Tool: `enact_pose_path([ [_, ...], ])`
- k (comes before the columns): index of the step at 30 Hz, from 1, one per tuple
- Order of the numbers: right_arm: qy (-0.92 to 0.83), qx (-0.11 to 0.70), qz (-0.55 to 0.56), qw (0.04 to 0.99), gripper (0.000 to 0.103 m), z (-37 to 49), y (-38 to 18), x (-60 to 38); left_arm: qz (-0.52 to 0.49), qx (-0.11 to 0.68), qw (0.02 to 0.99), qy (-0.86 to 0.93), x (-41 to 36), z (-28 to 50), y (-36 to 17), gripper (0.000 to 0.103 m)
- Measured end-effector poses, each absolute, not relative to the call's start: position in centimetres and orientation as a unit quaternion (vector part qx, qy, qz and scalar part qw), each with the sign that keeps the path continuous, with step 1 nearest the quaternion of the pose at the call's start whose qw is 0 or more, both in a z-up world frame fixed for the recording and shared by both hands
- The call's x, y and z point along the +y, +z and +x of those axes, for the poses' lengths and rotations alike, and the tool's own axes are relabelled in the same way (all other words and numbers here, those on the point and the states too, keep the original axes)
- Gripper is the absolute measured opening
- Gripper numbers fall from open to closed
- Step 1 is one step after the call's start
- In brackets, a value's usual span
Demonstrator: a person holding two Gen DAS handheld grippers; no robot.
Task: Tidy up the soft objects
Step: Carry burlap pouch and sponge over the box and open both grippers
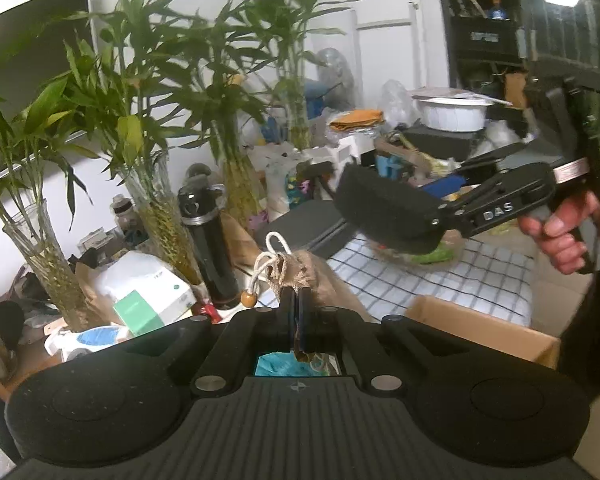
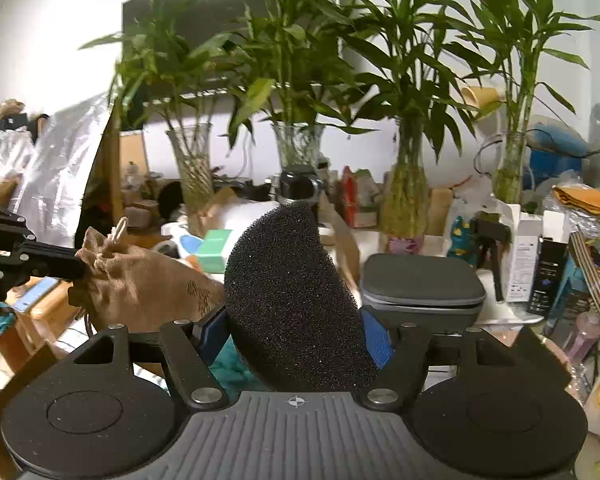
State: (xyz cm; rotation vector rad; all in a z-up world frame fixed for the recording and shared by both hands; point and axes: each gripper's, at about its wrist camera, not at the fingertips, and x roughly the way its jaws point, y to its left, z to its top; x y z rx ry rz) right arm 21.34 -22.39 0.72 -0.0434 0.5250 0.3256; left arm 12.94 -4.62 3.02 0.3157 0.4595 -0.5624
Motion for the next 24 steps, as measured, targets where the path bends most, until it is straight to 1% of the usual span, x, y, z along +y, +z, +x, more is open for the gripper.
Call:
enact_pose_path([
  [11,0.24,0.29,-0.047,0.925,0.072,18.5,0.2,-20.6,0.179,0.247,0.917,-0.258,-3.3,8.2,4.0,0.002],
  [18,0.274,0.307,-0.063,0.909,0.072,16.9,-0.5,-19.2,0.168,0.277,0.912,-0.251,-2.2,6.1,2.2,0.002],
  [24,0.303,0.323,-0.072,0.894,0.072,15.9,-1.0,-18.1,0.151,0.293,0.914,-0.235,-0.9,4.9,1.7,0.002],
])
